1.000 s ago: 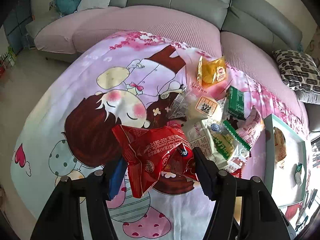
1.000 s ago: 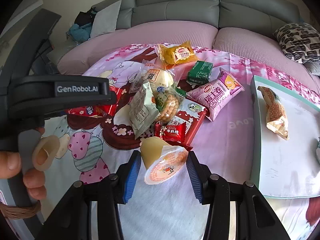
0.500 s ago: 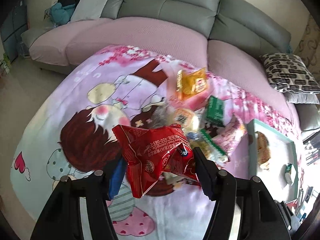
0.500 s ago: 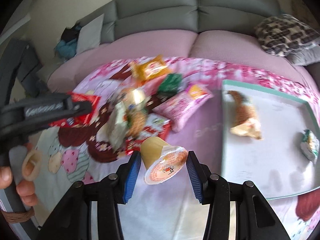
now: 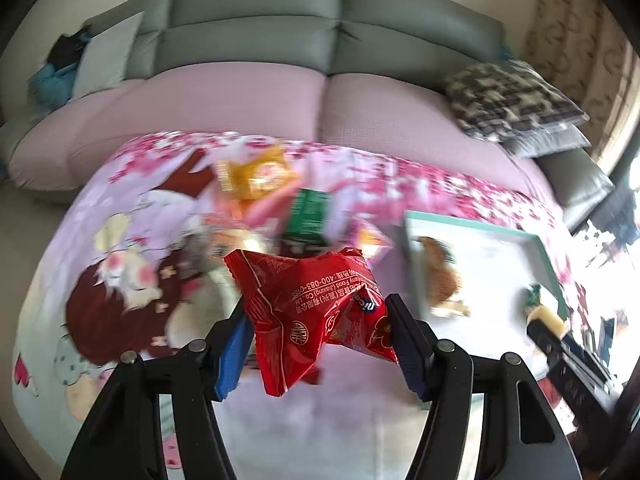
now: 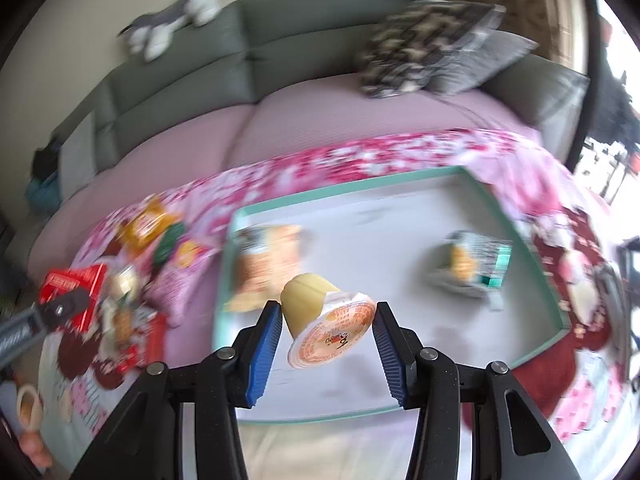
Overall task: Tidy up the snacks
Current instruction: 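Carry the jelly cup and red bag over the tray and release both, then move both tools back toward the remaining snack pile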
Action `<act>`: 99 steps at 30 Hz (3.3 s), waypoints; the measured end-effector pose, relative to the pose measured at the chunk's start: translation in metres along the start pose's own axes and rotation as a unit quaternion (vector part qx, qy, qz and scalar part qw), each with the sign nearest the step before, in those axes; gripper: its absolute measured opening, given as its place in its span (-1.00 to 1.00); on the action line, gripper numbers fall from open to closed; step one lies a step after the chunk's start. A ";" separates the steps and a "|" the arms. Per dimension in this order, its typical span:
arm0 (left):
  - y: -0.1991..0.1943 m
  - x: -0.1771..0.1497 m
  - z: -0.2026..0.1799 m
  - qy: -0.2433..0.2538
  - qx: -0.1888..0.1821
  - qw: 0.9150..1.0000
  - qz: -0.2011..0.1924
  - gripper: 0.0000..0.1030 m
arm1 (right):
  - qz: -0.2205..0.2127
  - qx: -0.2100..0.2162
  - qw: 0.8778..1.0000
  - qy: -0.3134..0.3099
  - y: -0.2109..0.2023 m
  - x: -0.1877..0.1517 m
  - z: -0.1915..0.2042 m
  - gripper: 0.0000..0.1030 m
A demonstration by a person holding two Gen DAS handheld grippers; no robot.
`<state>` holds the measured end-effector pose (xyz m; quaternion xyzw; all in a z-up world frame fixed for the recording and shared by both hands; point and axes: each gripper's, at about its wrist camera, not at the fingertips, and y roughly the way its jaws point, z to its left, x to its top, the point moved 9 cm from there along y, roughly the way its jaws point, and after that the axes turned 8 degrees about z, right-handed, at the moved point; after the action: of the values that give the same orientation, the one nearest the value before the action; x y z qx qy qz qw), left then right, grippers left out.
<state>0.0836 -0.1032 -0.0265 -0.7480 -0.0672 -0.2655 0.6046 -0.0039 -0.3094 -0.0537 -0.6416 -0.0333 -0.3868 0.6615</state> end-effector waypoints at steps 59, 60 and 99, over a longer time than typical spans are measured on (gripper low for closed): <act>0.060 -0.029 -0.130 0.128 -0.041 0.990 0.040 0.54 | 0.032 -0.050 0.993 0.102 0.013 -0.010 -0.109 -0.04; 0.058 -0.026 -0.126 0.120 -0.036 0.992 0.034 0.57 | 0.031 -0.052 0.993 0.101 0.012 -0.010 -0.108 -0.03; 0.050 0.004 -0.029 0.006 0.010 1.000 -0.013 0.95 | -0.006 -0.047 0.996 0.071 0.008 -0.001 -0.093 1.00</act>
<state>0.0989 -0.1446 -0.0638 -0.7391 -0.0765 -0.2772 0.6091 -0.0422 -0.3909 -0.0768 -0.6429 0.0283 -0.4363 0.6289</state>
